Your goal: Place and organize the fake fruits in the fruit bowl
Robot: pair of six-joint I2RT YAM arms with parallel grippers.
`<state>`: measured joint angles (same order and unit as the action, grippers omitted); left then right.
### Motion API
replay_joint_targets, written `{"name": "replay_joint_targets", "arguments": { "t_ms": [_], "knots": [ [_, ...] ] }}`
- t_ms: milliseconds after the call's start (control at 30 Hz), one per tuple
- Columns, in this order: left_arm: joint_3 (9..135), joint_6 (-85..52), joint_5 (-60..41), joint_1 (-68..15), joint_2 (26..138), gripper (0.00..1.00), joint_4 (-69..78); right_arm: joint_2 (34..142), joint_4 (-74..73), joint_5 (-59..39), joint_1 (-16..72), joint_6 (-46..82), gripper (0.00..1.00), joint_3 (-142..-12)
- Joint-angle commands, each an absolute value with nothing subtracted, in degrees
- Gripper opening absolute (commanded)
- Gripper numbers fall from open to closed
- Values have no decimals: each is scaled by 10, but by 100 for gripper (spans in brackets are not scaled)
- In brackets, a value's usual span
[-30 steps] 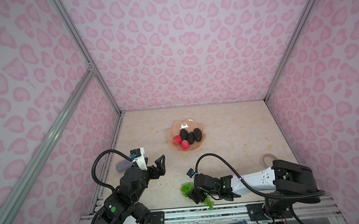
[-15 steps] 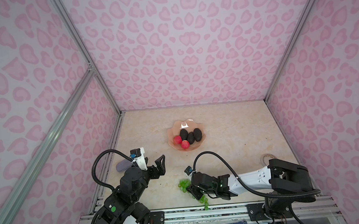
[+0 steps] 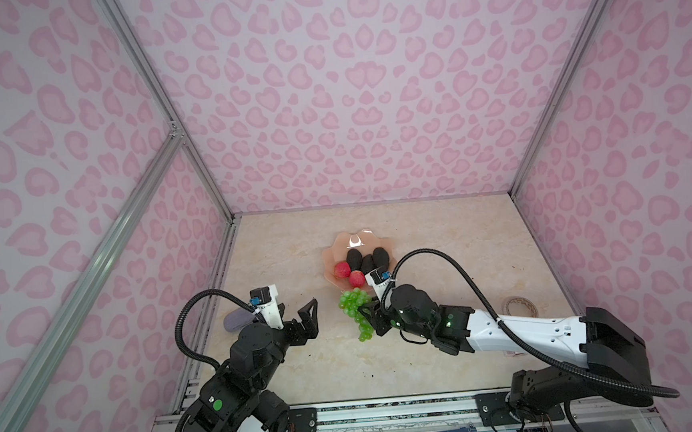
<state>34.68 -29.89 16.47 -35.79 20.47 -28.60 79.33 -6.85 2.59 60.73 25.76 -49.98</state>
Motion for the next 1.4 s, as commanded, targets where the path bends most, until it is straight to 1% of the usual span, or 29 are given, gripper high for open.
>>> {"name": "replay_joint_targets", "arguments": {
  "t_ms": [0, 133, 333, 600, 767, 833, 967, 1067, 1133, 1267, 1367],
  "knots": [
    [353, -297, 170, -358, 201, 96, -282, 788, -56, 43, 587, 215, 31, -528],
    [352, -299, 171, -358, 197, 96, -281, 798, -35, 44, 549, 195, 31, -569],
    [356, -294, 170, -358, 196, 96, -282, 850, -31, -5, 489, 178, 31, -628],
    [362, -279, 145, -358, 192, 96, -275, 980, -35, -57, 424, 183, 31, -691],
    [362, -273, 129, -358, 195, 96, -269, 1085, -19, -110, 387, 184, 35, -762],
    [365, -267, 117, -358, 199, 96, -267, 1125, 2, -127, 377, 186, 40, -800],
    [365, -262, 97, -358, 207, 96, -262, 1164, 12, -132, 369, 190, 62, -838],
    [366, -262, 93, -358, 214, 96, -262, 1157, 6, -135, 363, 196, 73, -841],
    [365, -261, 93, -358, 220, 96, -258, 1135, -1, -135, 358, 197, 78, -832],
    [362, -259, 102, -358, 233, 96, -241, 1057, -10, -112, 354, 178, 91, -788],
    [362, -254, 99, -357, 252, 96, -221, 975, -13, -81, 352, 162, 95, -726]
  ]
}}
